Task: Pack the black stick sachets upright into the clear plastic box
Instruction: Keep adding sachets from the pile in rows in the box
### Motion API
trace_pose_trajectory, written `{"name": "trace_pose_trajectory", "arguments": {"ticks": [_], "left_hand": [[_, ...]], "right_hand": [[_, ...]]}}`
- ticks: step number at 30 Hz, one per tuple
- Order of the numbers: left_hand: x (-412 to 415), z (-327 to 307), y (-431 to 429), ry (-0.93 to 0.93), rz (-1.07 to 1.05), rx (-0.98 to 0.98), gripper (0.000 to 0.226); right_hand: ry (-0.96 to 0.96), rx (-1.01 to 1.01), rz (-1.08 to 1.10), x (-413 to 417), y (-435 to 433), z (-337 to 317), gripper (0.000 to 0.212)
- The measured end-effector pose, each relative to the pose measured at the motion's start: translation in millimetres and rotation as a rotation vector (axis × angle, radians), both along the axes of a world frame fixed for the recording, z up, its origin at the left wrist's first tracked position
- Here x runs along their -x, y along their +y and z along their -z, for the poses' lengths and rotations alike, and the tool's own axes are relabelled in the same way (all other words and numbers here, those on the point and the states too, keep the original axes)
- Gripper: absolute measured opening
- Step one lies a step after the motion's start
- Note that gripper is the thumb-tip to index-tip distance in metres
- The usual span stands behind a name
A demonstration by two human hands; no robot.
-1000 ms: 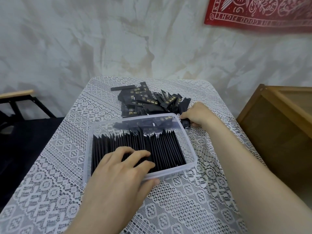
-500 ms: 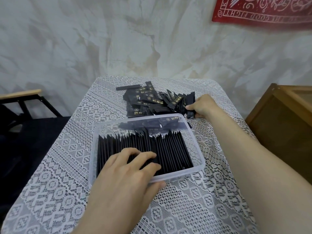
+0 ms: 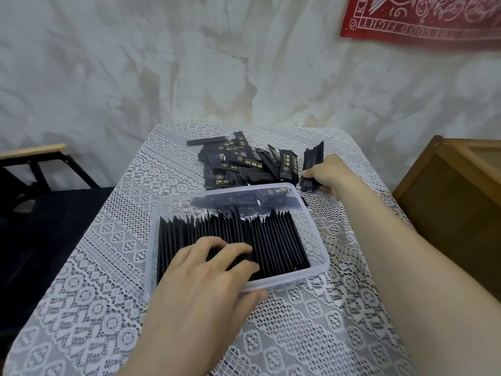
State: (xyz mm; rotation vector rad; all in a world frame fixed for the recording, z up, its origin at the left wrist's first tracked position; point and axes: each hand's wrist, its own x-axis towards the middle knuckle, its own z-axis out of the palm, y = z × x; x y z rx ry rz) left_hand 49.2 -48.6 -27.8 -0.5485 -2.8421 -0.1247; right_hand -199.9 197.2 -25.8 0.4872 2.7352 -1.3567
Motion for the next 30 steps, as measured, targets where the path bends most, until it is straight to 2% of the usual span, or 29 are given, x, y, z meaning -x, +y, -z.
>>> {"name": "trace_pose_trajectory", "arguments": {"ticks": [2, 5, 9, 12, 16, 21, 26, 30], "left_hand": [[-0.5, -0.3, 0.7, 0.003, -0.003, 0.014, 0.045], [-1.7, -1.5, 1.0, 0.028, -0.01, 0.021, 0.04], [-3.3, -3.9, 2.8, 0.054, -0.028, 0.012, 0.033], [-4.5, -5.9, 4.3, 0.049, -0.03, 0.009, 0.034], [-6.1, -7.6, 4.6, 0.051, -0.031, 0.0, 0.035], [-4.1, -3.5, 3.1, 0.056, -0.027, -0.008, 0.039], [-4.1, -1.1, 2.7, 0.085, -0.012, -0.026, 0.034], [-4.1, -0.1, 3.0, 0.083, -0.007, -0.042, 0.034]], "right_hand": [[0.009, 0.009, -0.001, -16.5, 5.8, -9.1, 0.034], [0.074, 0.048, -0.083, -54.1, 10.0, -39.1, 0.014], [0.138, 0.141, -0.391, -129.0, -12.8, -88.3, 0.008], [0.031, 0.003, -0.591, -169.1, -43.4, -92.4, 0.008], [-0.021, -0.292, -0.551, -175.2, -77.6, -62.5, 0.034], [-0.087, -0.464, -0.51, -183.8, -91.6, -46.8, 0.029], [-0.063, -0.505, -0.523, -182.2, -89.3, -46.6, 0.037], [-0.04, -0.48, -0.585, -183.5, -85.9, -42.2, 0.029]]}}
